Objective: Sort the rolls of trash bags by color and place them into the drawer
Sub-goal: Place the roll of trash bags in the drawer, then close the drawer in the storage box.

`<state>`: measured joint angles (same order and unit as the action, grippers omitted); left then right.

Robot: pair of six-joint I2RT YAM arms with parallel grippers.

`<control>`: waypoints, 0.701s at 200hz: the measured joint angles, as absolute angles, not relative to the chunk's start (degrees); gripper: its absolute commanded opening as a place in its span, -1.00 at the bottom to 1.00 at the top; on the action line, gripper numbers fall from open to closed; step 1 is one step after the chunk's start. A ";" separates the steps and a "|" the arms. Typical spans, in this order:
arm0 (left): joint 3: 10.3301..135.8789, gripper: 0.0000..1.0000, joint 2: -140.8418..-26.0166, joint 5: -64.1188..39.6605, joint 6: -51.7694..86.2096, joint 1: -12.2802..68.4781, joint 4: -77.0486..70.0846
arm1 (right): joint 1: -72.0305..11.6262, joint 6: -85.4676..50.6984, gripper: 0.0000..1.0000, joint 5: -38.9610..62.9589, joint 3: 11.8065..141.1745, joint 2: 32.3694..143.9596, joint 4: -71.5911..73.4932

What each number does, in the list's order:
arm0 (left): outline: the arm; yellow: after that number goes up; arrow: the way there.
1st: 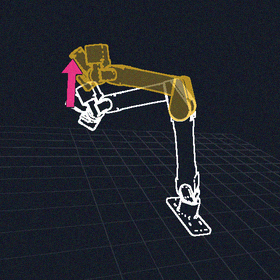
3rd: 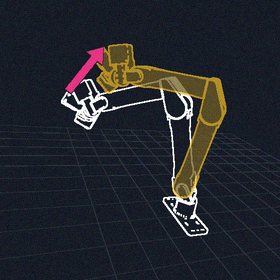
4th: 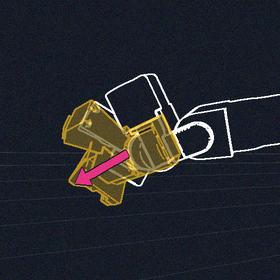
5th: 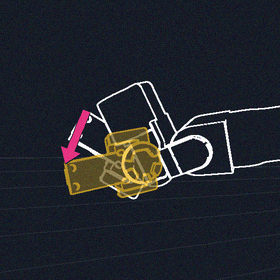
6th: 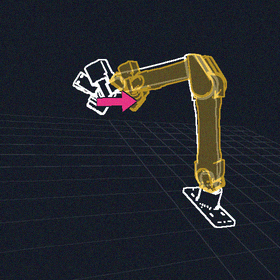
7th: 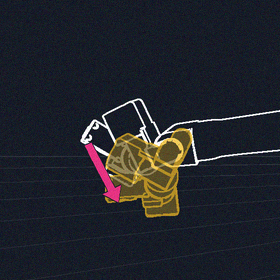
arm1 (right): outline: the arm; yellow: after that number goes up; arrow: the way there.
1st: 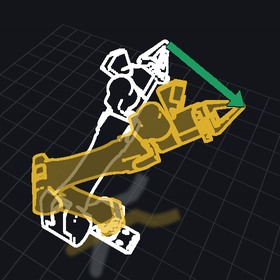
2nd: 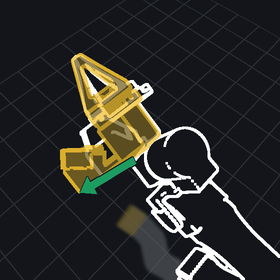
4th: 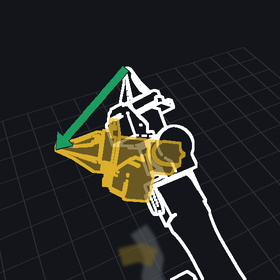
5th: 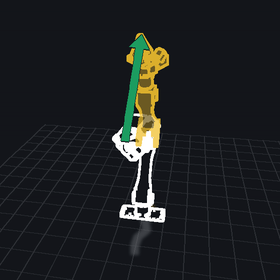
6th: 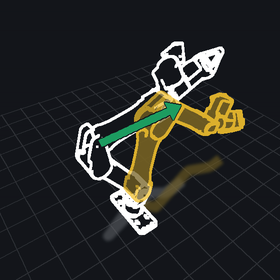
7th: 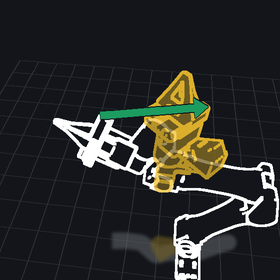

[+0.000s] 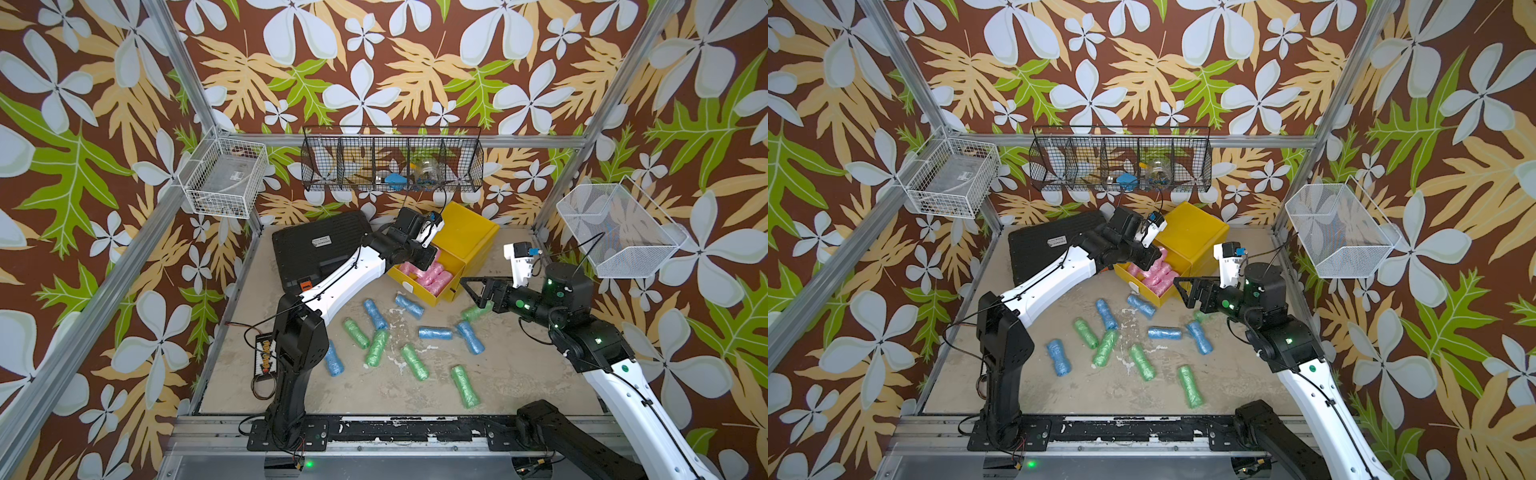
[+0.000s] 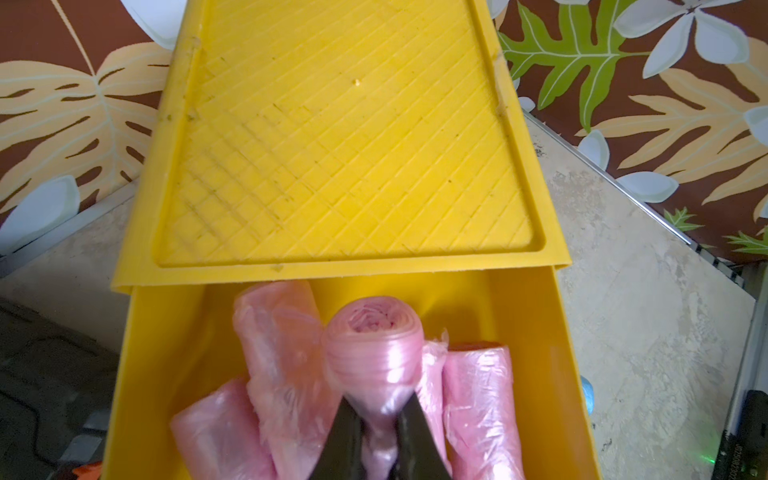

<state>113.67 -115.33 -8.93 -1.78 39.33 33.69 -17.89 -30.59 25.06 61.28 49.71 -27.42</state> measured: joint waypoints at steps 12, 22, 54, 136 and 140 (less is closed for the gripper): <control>114.52 -0.17 -115.37 -8.05 -1.98 39.44 34.63 | -17.47 -30.41 0.91 25.15 61.30 50.35 -27.20; 114.91 -0.12 -115.26 -7.60 -1.80 39.44 35.00 | -17.17 -30.17 0.91 25.23 61.39 51.03 -27.11; 115.39 -0.08 -113.58 -6.48 -1.76 39.48 36.14 | -16.51 -29.91 0.85 25.45 62.48 53.63 -26.02; 108.77 -0.78 -101.65 -4.99 3.62 39.48 34.39 | -11.05 -29.95 -0.22 19.90 68.01 65.78 -17.54; 107.22 -0.83 -100.62 -4.99 4.16 39.48 33.93 | -10.46 -30.17 -0.30 19.92 68.16 66.37 -16.88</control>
<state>107.22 -100.62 -4.99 4.16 39.48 33.93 -10.46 -30.17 19.92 68.16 66.37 -16.88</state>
